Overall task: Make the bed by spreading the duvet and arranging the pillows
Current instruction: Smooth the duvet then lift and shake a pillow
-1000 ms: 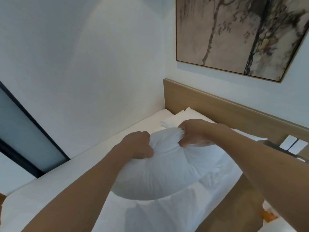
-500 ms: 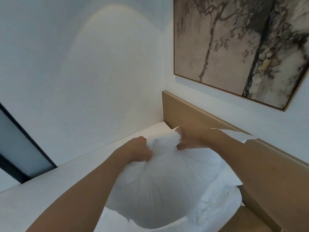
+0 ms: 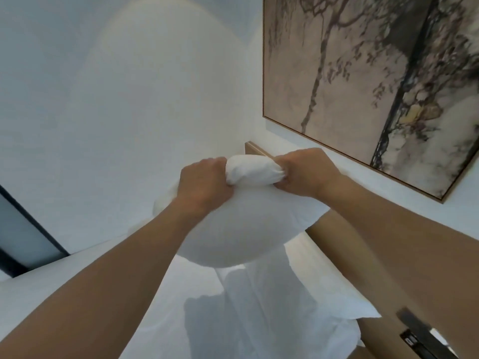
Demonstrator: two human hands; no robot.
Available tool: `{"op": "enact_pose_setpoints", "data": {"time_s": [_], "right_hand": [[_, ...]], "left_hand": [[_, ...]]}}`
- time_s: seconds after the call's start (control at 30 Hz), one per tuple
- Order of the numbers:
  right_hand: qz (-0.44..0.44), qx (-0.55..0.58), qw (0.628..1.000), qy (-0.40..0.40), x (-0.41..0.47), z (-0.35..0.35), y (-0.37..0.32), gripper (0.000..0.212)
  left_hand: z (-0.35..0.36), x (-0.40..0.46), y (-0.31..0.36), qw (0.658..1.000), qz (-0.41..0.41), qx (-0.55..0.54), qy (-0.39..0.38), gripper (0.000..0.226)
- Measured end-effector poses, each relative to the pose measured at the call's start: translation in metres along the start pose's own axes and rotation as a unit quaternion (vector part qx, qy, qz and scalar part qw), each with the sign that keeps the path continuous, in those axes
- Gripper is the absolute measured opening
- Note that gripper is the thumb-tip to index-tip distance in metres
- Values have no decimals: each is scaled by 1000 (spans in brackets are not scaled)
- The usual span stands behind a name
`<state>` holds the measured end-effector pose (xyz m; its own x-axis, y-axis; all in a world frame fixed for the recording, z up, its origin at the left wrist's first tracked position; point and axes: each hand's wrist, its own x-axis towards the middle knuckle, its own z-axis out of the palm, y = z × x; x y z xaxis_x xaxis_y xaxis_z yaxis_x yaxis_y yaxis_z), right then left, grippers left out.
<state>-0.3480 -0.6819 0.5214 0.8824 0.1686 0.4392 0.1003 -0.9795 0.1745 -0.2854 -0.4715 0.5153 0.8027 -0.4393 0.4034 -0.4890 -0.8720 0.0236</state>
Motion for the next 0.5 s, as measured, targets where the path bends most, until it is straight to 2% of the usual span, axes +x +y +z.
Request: {"op": "enact_pose_setpoints", "data": {"time_s": [0.1, 0.2, 0.3, 0.4, 0.47, 0.5], "right_hand": [[-62, -27, 992, 109, 5, 2, 49, 43], [-67, -49, 989, 126, -2, 15, 97, 29], [-79, -52, 987, 132, -21, 52, 131, 19], [-78, -53, 994, 56, -66, 136, 151, 18], [-64, -44, 997, -7, -112, 218, 153, 22], [-53, -42, 997, -39, -140, 264, 147, 21]], "left_hand": [[2, 22, 35, 997, 11, 16, 79, 21], [18, 39, 72, 992, 30, 22, 117, 21], [63, 46, 101, 988, 64, 19, 141, 19], [158, 30, 126, 984, 111, 16, 140, 22], [248, 0, 141, 988, 130, 5, 81, 26], [299, -25, 149, 991, 132, 2, 22, 29]]}}
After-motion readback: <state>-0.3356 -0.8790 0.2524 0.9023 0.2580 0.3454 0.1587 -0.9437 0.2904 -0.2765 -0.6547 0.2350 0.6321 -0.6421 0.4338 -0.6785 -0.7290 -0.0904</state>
